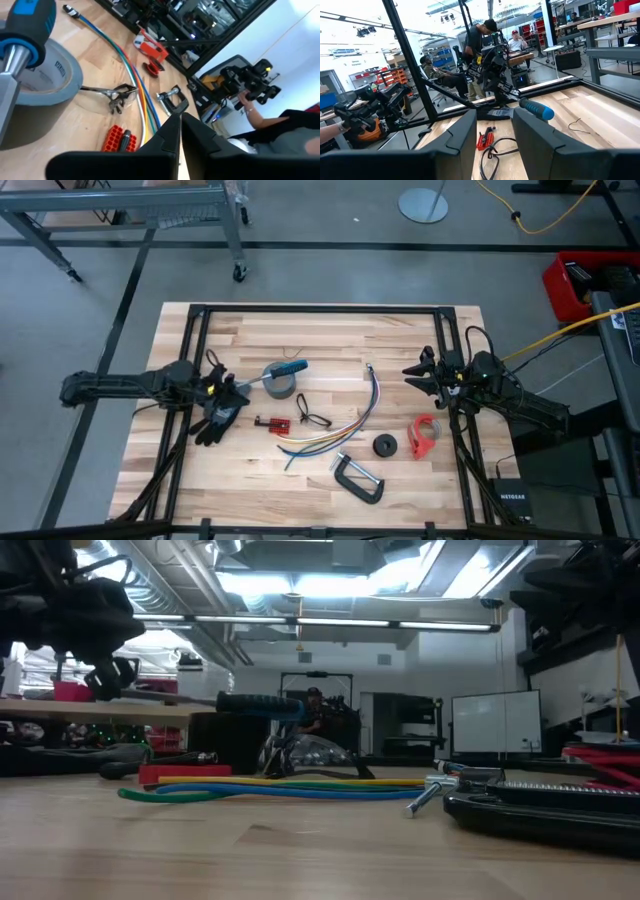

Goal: Coil cords
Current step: Uncoil the red wire from the black spool

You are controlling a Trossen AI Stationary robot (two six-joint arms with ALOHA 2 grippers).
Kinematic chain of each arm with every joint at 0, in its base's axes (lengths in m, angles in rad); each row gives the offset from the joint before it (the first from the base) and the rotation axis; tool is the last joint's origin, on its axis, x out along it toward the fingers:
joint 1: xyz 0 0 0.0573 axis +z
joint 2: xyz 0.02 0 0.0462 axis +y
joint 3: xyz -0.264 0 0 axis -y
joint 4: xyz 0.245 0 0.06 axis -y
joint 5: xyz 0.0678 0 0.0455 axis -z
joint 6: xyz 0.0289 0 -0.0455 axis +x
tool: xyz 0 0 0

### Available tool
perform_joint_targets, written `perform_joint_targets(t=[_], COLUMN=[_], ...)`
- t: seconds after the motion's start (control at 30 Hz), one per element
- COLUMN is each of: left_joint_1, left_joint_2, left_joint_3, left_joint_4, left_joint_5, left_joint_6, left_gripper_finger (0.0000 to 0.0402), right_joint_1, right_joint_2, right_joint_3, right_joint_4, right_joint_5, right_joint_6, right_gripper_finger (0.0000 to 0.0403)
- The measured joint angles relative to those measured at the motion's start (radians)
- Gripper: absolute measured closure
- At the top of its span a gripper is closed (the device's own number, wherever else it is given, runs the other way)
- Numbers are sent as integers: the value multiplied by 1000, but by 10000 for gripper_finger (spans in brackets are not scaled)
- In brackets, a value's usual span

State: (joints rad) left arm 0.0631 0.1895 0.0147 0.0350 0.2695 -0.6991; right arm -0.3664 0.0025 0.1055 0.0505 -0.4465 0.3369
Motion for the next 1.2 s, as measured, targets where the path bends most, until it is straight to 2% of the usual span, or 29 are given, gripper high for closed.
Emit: perform_joint_targets(t=[0.3,0.57,0.97,1.2], left_joint_1=[1,2,2,2], left_joint_2=[130,243,315,354], left_joint_3=[0,0,0,0], left_joint_4=[-1,-9,-33,-37], left_joint_5=[-11,-67,-215,-232], left_joint_6=[-5,2,57,48], left_gripper_finger=[401,400,401,401], right_joint_1=[0,0,0,0], right_joint_2=[0,0,0,0], right_joint_3=[0,0,0,0], right_joint_4=[0,0,0,-4], right_joint_5=[0,0,0,0], right_joint_6=[0,-1,-1,-1], right_gripper_finger=[269,269,269,269])
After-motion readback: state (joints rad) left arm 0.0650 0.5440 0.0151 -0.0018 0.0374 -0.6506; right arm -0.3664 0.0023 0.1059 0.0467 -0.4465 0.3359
